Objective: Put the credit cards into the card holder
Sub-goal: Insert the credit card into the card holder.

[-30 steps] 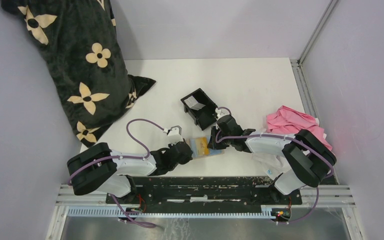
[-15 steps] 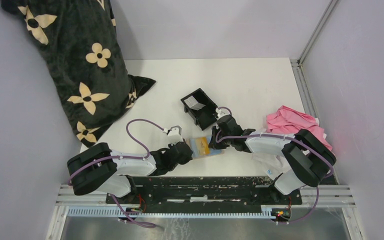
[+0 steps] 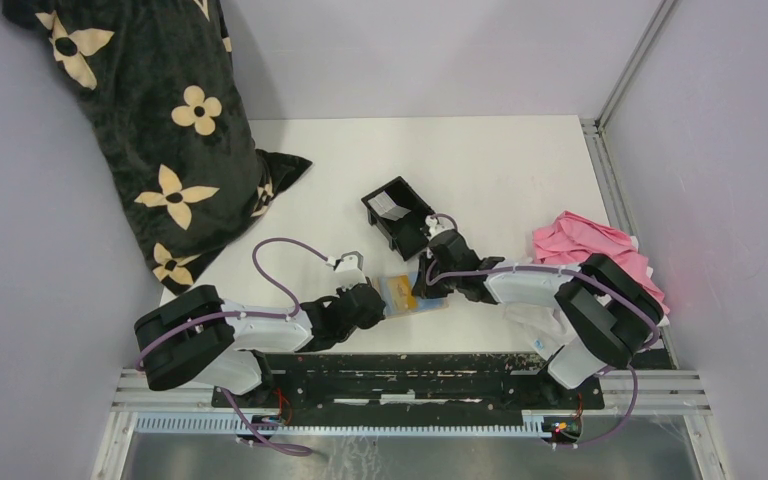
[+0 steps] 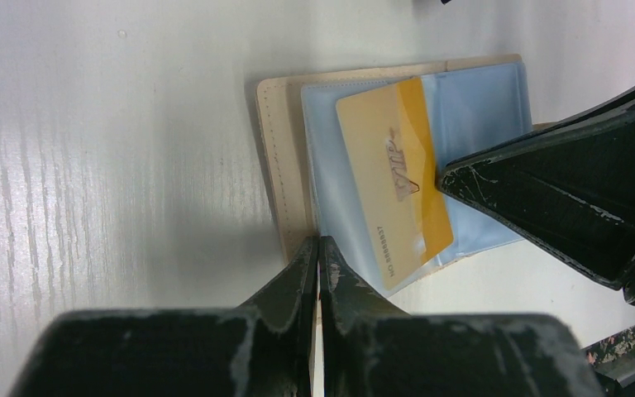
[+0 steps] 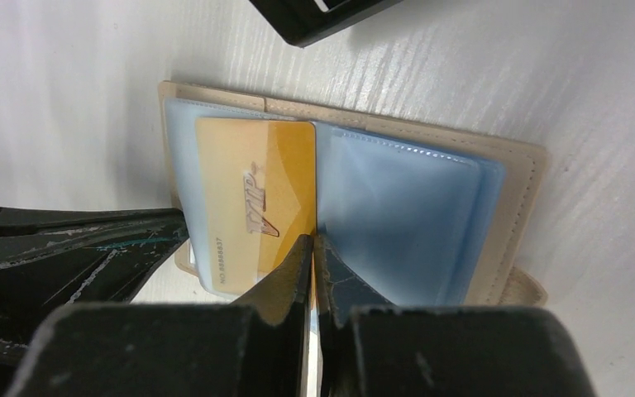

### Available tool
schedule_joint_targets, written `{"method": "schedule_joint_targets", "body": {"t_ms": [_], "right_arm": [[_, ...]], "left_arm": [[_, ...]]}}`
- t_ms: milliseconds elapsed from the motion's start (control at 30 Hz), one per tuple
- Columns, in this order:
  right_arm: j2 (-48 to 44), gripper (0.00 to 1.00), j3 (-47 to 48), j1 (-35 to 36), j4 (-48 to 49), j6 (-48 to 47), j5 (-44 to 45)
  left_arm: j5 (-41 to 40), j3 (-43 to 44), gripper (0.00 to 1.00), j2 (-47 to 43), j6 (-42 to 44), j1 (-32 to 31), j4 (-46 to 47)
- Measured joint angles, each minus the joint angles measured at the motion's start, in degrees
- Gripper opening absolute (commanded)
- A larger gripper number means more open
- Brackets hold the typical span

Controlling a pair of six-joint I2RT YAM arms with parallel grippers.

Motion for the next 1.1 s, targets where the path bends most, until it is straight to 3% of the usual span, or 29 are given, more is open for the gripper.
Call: {"method": "schedule_joint_targets", "body": {"t_ms": [533, 733, 1100], "right_arm": [[0.33, 0.09, 0.46, 2.51, 0.52, 0.96, 0.74], [0.81, 0.09, 0.9, 2.84, 0.57, 1.07, 0.7], [1.49, 0.09, 1.09, 3.58, 1.18, 1.64, -1.18]], "left_arm": [[-0.04, 0.0, 0.07, -0.17, -0.02, -0.11, -0.24], [-0.13, 0.0, 0.12, -1.22, -0.24, -0.33, -0.96], [2.69, 0.0, 0.17, -7.28, -2.05, -2.19, -10.91]]}}
